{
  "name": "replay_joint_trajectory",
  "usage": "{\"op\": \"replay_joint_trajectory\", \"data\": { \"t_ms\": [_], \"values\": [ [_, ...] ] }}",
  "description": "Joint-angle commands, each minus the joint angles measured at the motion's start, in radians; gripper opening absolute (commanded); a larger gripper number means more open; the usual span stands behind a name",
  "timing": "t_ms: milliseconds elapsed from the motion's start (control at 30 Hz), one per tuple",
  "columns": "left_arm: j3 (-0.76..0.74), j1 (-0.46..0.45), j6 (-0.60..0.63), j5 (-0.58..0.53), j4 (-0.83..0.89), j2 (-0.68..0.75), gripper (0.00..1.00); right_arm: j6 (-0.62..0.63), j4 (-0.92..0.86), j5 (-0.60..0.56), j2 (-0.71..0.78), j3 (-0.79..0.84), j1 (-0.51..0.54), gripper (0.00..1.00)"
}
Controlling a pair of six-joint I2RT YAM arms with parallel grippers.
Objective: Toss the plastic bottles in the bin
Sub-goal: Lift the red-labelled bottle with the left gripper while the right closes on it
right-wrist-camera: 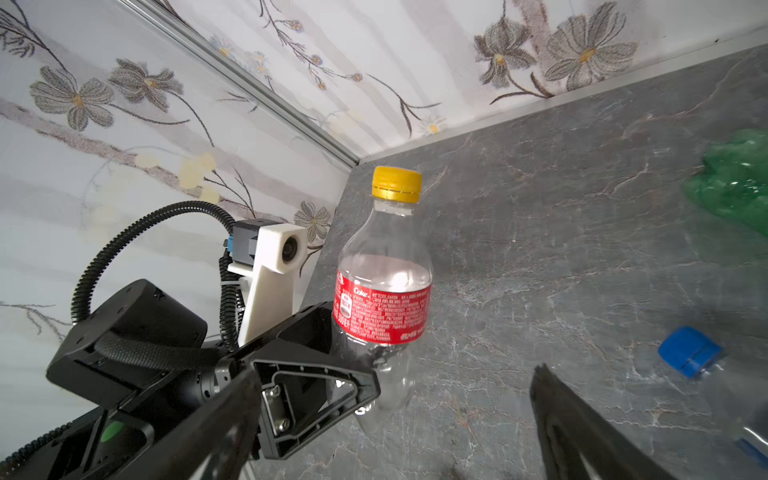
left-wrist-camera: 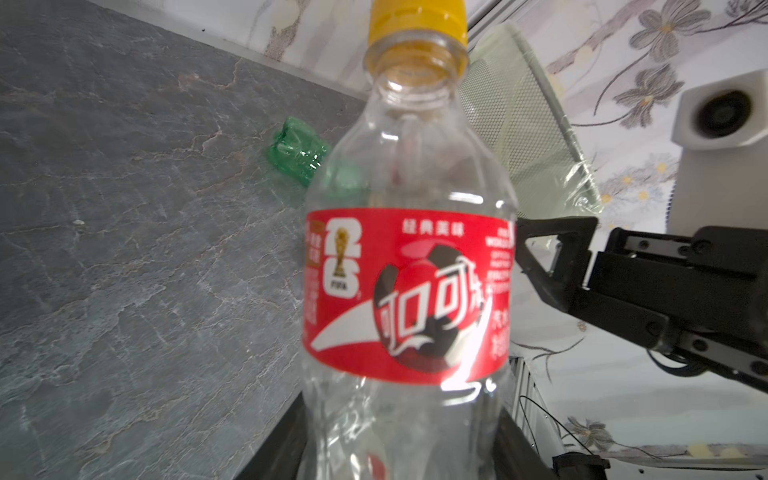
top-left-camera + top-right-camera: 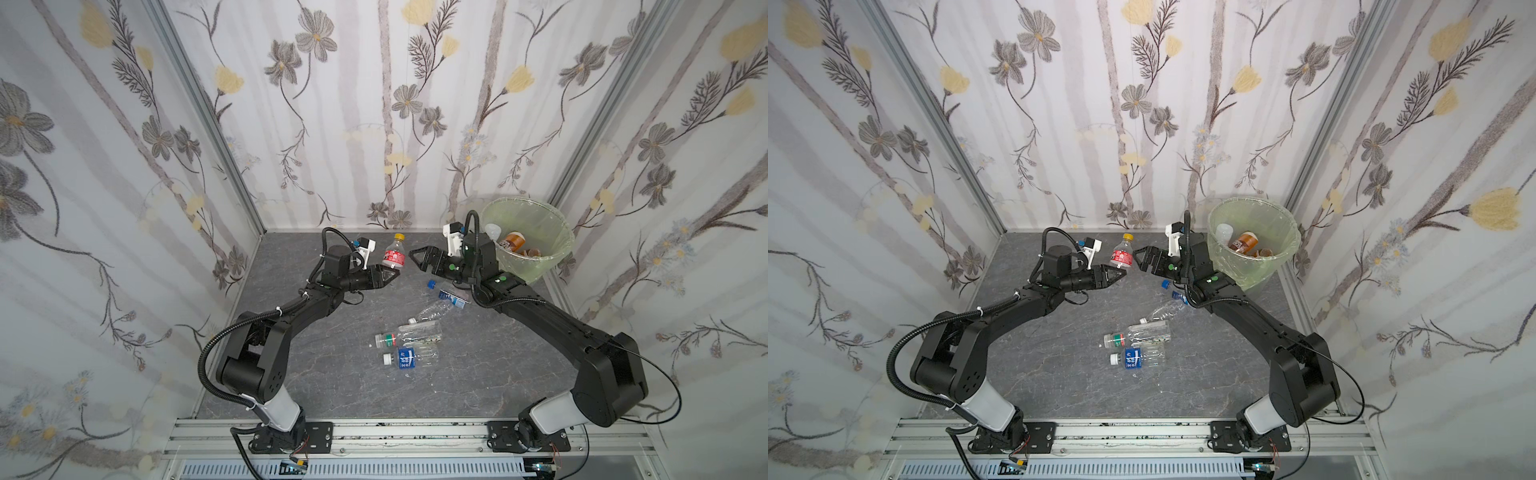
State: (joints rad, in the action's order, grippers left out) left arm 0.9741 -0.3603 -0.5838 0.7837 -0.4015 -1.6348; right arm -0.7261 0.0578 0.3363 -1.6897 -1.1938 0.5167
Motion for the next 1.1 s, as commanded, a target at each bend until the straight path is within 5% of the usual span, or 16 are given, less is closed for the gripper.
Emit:
{"op": "replay_joint_trajectory", "data": {
  "t_ms": [0, 500, 1067],
  "values": [
    [-0.021, 0.000, -0.102, 0.044, -0.183, 0.029, 0.43, -0.042, 0.072, 0.018, -0.043, -0.031, 0.012, 1.00],
    [-0.079, -0.009, -0.154, 0.084, -0.230, 0.052, 0.45, -0.084, 0.116, 0.095, -0.195, -0.150, 0.055, 0.88],
    [-0.069, -0.011, -0.166, 0.081, -0.245, 0.034, 0.54, -0.082, 0.123, 0.076, -0.217, -0.165, 0.061, 0.56]
  ]
}}
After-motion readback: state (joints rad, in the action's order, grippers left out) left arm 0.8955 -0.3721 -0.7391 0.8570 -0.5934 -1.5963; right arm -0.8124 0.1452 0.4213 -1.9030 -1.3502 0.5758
